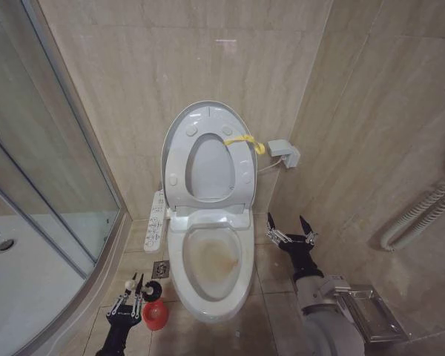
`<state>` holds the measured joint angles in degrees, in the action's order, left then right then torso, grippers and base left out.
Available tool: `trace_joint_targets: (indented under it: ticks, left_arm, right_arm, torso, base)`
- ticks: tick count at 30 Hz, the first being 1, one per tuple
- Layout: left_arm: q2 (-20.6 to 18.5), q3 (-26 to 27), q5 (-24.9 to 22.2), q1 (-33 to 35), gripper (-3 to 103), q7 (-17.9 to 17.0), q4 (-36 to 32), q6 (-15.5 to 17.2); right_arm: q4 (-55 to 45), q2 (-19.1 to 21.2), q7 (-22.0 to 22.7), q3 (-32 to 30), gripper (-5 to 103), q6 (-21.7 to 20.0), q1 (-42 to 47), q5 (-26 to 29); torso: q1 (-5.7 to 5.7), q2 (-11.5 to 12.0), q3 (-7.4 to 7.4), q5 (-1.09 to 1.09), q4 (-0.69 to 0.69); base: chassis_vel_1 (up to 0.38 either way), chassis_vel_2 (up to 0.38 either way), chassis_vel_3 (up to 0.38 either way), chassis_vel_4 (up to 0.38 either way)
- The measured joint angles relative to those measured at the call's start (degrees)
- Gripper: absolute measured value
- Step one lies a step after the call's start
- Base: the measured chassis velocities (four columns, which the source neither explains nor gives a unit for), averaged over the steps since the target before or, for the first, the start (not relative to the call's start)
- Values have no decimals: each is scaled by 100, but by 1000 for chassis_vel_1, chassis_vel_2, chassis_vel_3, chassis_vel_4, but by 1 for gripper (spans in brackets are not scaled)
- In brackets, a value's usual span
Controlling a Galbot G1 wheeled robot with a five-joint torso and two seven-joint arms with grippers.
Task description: Open the toilet lid, clean the toilet bowl with a toilet brush, close the toilet lid, and flush.
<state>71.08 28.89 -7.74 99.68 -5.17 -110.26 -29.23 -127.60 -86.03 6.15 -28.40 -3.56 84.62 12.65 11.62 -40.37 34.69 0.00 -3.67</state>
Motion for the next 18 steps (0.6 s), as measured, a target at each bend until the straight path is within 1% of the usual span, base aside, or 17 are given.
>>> trace_joint_targets:
  ticks: [1, 4, 5, 8, 9, 11, 16, 18]
  left_arm:
    - [0, 0, 0, 0, 18, 0, 0, 0]
    - [-54, 19, 30, 317, 18, -153, -630, 3]
    - [-54, 19, 30, 317, 18, -153, -630, 3]
    - [-56, -17, 112, 494, 18, -236, -1111, 19]
    - [-56, -17, 112, 494, 18, -236, -1111, 19]
    - [-48, -85, 168, 571, 18, -264, -1484, 62]
    - [-80, -177, 170, 556, 18, -265, -1796, 131]
    - [-138, -278, 122, 426, 18, -226, -1924, 208]
  right_arm:
    - [0, 0, 0, 0, 100, 0, 0, 0]
    - [0, 0, 0, 0, 100, 0, 0, 0]
    - [0, 0, 0, 0, 100, 0, 0, 0]
    - [0, 0, 0, 0, 100, 0, 0, 0]
    - [0, 0, 0, 0, 100, 0, 0, 0]
    - [0, 0, 0, 0, 100, 0, 1, 0]
    - [0, 0, -1, 0, 100, 0, 0, 0]
    - [0, 0, 0, 0, 100, 0, -1, 0]
  torso:
    - [0, 0, 0, 0, 0]
    - [0, 0, 0, 0, 0]
    - [0, 0, 0, 0, 0]
    - [0, 0, 0, 0, 0]
    - [0, 0, 0, 0, 0]
    - [-1, 0, -1, 0, 0]
    - [0, 0, 0, 0, 0]
    - [2, 1, 1, 0, 0]
  base:
    - [0, 0, 0, 0]
    - [0, 0, 0, 0]
    - [0, 0, 0, 0]
    - [0, 0, 0, 0]
    - [0, 0, 0, 0]
    - [0, 0, 0, 0]
    - [-49, 48, 47, -57]
    - [-55, 70, 57, -47]
